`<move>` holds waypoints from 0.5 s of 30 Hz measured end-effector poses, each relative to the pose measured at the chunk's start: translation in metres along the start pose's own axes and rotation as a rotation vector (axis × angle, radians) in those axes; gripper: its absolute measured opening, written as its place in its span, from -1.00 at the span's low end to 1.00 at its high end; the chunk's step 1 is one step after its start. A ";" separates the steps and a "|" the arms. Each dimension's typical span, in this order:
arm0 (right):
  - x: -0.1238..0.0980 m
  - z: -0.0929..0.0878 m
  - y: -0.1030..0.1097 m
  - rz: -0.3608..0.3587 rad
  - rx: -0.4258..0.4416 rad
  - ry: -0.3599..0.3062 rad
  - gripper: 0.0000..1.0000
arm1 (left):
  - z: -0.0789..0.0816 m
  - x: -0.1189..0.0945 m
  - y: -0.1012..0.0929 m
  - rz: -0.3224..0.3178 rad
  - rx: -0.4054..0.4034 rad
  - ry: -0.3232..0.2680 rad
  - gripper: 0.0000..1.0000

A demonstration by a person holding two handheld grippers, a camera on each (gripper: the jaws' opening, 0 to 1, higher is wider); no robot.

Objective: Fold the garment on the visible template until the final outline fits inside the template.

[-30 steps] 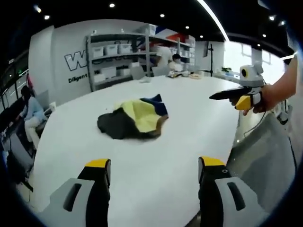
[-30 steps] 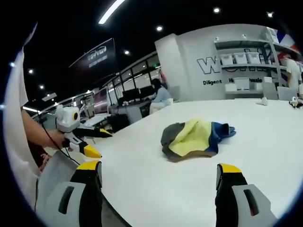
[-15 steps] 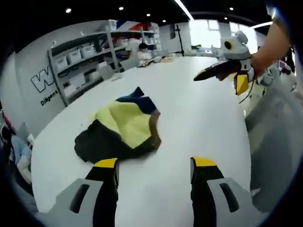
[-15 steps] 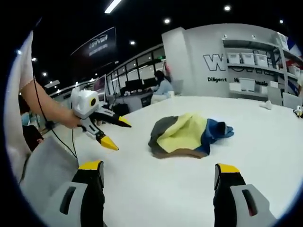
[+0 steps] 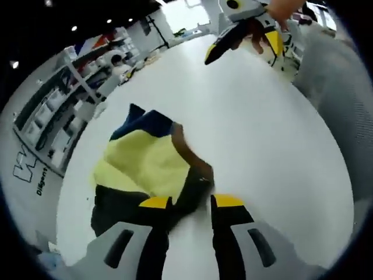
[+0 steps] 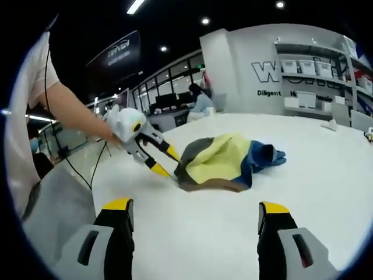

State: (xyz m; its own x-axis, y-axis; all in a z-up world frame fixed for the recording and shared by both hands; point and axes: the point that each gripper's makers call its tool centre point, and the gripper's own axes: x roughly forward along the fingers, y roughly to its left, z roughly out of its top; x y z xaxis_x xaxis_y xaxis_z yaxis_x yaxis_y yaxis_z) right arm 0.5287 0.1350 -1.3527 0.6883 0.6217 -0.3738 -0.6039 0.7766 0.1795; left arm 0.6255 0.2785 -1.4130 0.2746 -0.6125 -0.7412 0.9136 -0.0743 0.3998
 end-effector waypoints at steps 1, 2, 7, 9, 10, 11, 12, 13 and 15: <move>0.000 0.000 -0.001 -0.001 0.001 0.000 0.72 | -0.002 0.002 -0.001 -0.007 0.017 0.007 -0.45; 0.001 -0.001 -0.002 0.000 0.002 0.001 0.71 | -0.004 0.004 -0.001 -0.016 0.045 0.019 -0.47; 0.003 -0.001 -0.004 0.004 -0.003 0.009 0.71 | -0.011 0.010 0.001 -0.035 0.083 0.048 -0.53; 0.004 -0.001 -0.005 0.005 -0.004 0.011 0.70 | -0.013 0.013 0.001 -0.046 0.094 0.058 -0.58; 0.005 -0.001 -0.005 0.005 -0.004 0.012 0.70 | -0.014 0.014 0.000 -0.056 0.102 0.068 -0.63; 0.005 0.000 -0.006 0.007 -0.004 0.013 0.70 | -0.015 0.014 -0.002 -0.072 0.107 0.073 -0.70; 0.006 0.000 -0.006 0.010 -0.009 0.015 0.70 | -0.014 0.014 -0.003 -0.080 0.109 0.073 -0.79; 0.007 0.001 -0.007 0.010 -0.013 0.017 0.69 | -0.014 0.014 -0.004 -0.083 0.116 0.071 -0.81; 0.009 0.002 -0.007 0.013 -0.018 0.020 0.69 | -0.016 0.013 -0.005 -0.084 0.122 0.077 -0.88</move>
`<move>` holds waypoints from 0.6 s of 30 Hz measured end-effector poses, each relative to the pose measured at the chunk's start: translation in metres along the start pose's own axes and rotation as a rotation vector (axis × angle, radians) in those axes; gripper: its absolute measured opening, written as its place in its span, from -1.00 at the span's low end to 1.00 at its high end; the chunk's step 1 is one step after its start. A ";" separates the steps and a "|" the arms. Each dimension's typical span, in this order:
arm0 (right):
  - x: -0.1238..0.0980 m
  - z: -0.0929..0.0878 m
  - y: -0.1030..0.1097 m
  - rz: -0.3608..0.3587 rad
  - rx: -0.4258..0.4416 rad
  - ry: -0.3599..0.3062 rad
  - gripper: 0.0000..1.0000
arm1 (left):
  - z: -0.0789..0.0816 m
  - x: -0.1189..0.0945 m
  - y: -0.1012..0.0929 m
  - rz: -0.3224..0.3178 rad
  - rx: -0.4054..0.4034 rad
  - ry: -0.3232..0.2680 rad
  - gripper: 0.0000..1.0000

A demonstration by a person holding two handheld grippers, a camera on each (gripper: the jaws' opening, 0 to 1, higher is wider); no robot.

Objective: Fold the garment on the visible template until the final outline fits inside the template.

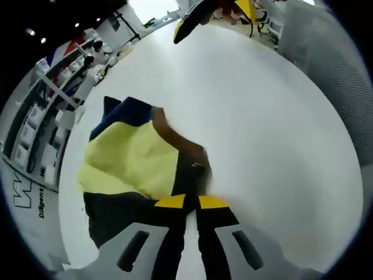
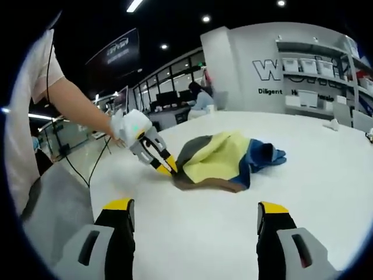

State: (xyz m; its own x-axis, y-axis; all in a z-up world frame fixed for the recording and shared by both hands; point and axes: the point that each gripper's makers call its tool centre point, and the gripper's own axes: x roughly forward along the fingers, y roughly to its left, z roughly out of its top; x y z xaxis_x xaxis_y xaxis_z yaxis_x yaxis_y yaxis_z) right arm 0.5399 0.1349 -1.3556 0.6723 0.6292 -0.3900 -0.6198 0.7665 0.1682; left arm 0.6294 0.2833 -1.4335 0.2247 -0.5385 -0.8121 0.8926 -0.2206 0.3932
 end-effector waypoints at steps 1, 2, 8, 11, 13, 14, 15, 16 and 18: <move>0.001 0.001 -0.001 0.002 -0.005 0.002 0.69 | -0.001 -0.001 -0.001 0.003 -0.003 0.001 -0.89; 0.002 0.001 -0.001 0.004 -0.009 0.004 0.68 | -0.001 -0.003 -0.002 0.003 -0.009 0.000 -0.90; 0.014 0.005 0.000 0.046 -0.082 0.034 0.63 | -0.003 -0.021 -0.007 0.017 -0.046 -0.027 -0.91; 0.021 0.005 -0.004 0.062 -0.120 0.050 0.60 | -0.006 -0.032 -0.012 0.025 -0.051 -0.034 -0.92; 0.028 0.004 -0.008 0.071 -0.147 0.065 0.52 | -0.008 -0.037 -0.016 0.022 -0.074 -0.042 -0.92; 0.031 0.003 -0.010 0.075 -0.170 0.071 0.51 | -0.010 -0.041 -0.019 0.020 -0.080 -0.044 -0.92; 0.034 0.001 -0.012 0.079 -0.196 0.083 0.49 | -0.011 -0.042 -0.020 0.020 -0.075 -0.042 -0.92; 0.036 -0.001 -0.012 0.091 -0.218 0.098 0.44 | -0.014 -0.045 -0.022 0.019 -0.074 -0.037 -0.92; 0.043 -0.006 -0.016 0.109 -0.291 0.132 0.37 | -0.016 -0.050 -0.026 0.017 -0.075 -0.037 -0.92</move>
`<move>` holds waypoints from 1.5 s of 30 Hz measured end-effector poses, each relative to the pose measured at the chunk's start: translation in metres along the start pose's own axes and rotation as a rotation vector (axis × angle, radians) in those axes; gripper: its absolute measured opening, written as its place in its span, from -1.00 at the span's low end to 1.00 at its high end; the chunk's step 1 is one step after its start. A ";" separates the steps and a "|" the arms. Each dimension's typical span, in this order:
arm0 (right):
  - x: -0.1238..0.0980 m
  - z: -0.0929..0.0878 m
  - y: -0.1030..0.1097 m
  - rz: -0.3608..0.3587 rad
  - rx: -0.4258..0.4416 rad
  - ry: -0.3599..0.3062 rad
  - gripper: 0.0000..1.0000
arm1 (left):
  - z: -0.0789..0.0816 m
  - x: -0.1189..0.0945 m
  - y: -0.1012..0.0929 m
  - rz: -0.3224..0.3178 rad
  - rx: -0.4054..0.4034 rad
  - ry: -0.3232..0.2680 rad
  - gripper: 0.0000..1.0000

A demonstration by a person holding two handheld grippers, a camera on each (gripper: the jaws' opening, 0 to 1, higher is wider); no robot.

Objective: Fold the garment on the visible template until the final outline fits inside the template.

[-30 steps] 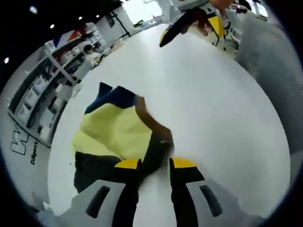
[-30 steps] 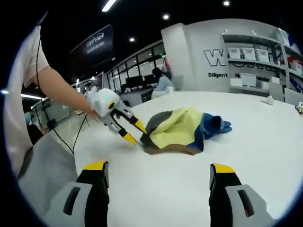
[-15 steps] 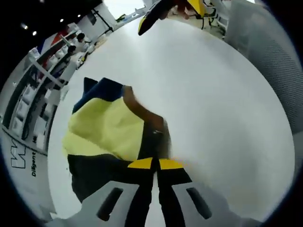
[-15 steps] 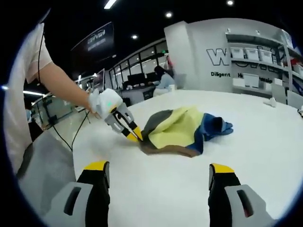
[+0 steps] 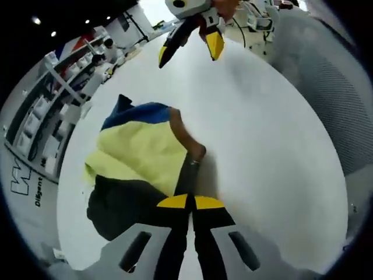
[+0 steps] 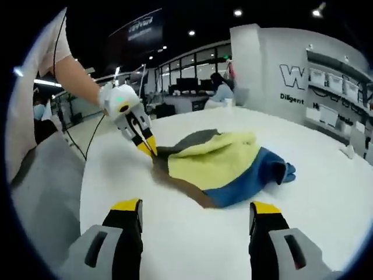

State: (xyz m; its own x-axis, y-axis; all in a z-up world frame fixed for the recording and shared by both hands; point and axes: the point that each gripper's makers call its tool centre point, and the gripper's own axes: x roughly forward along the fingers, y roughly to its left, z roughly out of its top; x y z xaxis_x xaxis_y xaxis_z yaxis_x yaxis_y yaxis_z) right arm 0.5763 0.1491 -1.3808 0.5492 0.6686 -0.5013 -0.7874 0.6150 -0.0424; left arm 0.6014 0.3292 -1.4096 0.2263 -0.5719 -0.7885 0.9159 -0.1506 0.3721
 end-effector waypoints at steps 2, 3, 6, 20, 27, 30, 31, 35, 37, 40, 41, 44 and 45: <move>0.005 -0.001 -0.001 0.025 -0.055 0.023 0.30 | -0.004 -0.003 -0.002 -0.003 0.011 0.010 -0.92; 0.008 0.000 -0.002 0.041 -0.095 0.036 0.27 | -0.008 -0.006 -0.004 -0.004 0.015 0.017 -0.92; 0.014 -0.004 -0.007 0.077 -0.204 0.087 0.13 | -0.016 -0.011 -0.005 -0.001 0.002 0.029 -0.92; 0.046 -0.011 -0.020 0.173 -0.739 0.223 -0.49 | -0.025 -0.017 0.002 0.041 -0.047 0.032 -0.92; 0.058 -0.019 -0.024 0.195 -0.912 0.255 -0.61 | -0.028 -0.018 0.004 0.051 -0.065 0.034 -0.92; 0.062 -0.022 -0.027 0.190 -0.973 0.276 -0.66 | -0.028 -0.018 0.006 0.056 -0.072 0.032 -0.92; 0.064 -0.023 -0.025 0.202 -0.990 0.275 -0.67 | -0.029 -0.018 0.006 0.057 -0.075 0.032 -0.92; 0.070 -0.023 -0.025 0.196 -1.066 0.276 -0.69 | -0.029 -0.017 0.008 0.062 -0.082 0.032 -0.92; 0.072 -0.024 -0.026 0.188 -1.110 0.284 -0.71 | -0.029 -0.017 0.008 0.063 -0.084 0.031 -0.92; 0.075 -0.023 -0.024 0.196 -1.135 0.279 -0.78 | -0.030 -0.017 0.008 0.066 -0.088 0.032 -0.92; 0.076 -0.024 -0.022 0.204 -1.132 0.278 -0.83 | -0.030 -0.017 0.008 0.067 -0.089 0.032 -0.92; 0.078 -0.022 -0.021 0.207 -1.131 0.272 -1.00 | -0.030 -0.017 0.010 0.081 -0.091 0.033 -0.92; 0.078 -0.022 -0.022 0.206 -1.124 0.274 -1.00 | -0.030 -0.018 0.010 0.081 -0.096 0.032 -0.92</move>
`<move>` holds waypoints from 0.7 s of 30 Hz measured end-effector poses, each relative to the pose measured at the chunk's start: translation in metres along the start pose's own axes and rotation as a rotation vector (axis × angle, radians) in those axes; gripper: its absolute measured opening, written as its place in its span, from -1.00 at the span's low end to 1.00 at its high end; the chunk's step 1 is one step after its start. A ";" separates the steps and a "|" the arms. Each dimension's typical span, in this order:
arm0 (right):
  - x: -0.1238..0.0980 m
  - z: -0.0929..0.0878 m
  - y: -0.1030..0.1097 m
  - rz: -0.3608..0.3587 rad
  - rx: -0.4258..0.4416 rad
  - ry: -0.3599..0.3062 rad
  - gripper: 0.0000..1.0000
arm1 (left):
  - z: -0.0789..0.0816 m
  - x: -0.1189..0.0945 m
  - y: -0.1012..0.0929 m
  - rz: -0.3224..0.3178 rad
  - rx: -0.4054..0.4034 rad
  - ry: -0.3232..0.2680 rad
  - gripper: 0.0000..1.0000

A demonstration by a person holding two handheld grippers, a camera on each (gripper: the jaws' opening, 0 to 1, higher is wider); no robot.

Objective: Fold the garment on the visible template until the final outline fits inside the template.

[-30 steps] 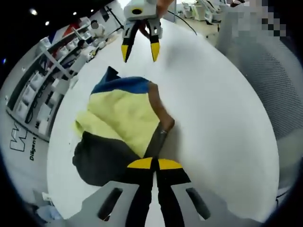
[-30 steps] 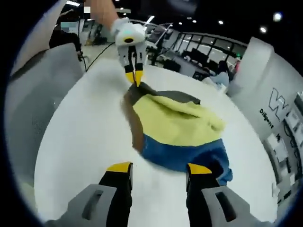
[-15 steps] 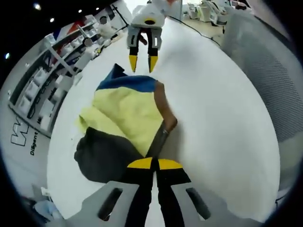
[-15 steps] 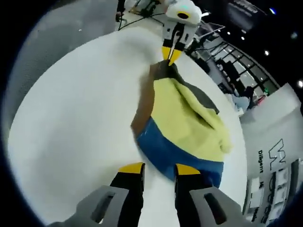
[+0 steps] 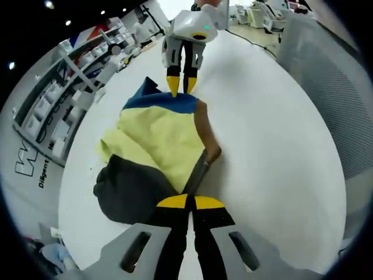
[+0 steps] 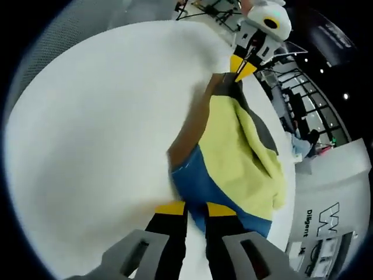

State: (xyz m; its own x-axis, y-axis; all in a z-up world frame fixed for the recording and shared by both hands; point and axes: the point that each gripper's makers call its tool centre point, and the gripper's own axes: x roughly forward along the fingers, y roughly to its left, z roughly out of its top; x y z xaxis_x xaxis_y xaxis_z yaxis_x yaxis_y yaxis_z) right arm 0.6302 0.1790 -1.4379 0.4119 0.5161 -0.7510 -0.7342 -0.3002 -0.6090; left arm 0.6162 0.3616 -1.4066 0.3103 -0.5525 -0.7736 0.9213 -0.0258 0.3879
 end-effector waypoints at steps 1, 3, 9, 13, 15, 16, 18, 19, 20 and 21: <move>-0.001 -0.002 -0.002 -0.011 -0.001 0.007 -1.00 | 0.000 0.000 0.000 0.001 0.000 0.001 -0.92; -0.004 -0.001 -0.002 -0.003 0.019 0.000 -1.00 | -0.001 -0.001 -0.001 0.000 -0.001 0.001 -0.92; -0.021 0.000 -0.005 0.004 0.125 -0.028 -1.00 | 0.000 -0.005 -0.003 0.008 0.006 0.003 -0.92; -0.037 0.002 -0.007 -0.006 0.155 -0.044 -1.00 | 0.001 -0.007 -0.007 0.007 0.032 0.005 -0.92; -0.042 0.006 -0.005 0.004 0.200 -0.064 -1.00 | 0.002 -0.008 -0.010 0.004 0.048 0.006 -0.92; -0.046 0.008 -0.002 0.013 0.204 -0.065 -1.00 | 0.003 -0.009 -0.011 0.004 0.052 0.006 -0.92; -0.052 0.012 -0.001 0.015 0.240 -0.073 -1.00 | 0.006 -0.011 -0.014 -0.001 0.054 0.001 -0.92; -0.053 0.013 0.001 0.018 0.265 -0.078 -1.00 | 0.008 -0.012 -0.016 -0.004 0.056 -0.002 -0.92; -0.057 0.014 0.001 0.012 0.277 -0.079 -1.00 | 0.009 -0.013 -0.017 -0.008 0.057 -0.006 -0.92; -0.060 0.015 0.002 0.018 0.288 -0.079 -1.00 | 0.011 -0.015 -0.020 -0.017 0.052 -0.015 -0.92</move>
State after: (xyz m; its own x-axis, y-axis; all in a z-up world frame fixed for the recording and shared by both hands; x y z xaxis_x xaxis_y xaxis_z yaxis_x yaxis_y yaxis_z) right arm 0.5957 0.1597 -1.3902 0.3624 0.5770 -0.7319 -0.8686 -0.0757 -0.4897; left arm 0.5903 0.3611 -1.3969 0.2904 -0.5642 -0.7729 0.9131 -0.0782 0.4001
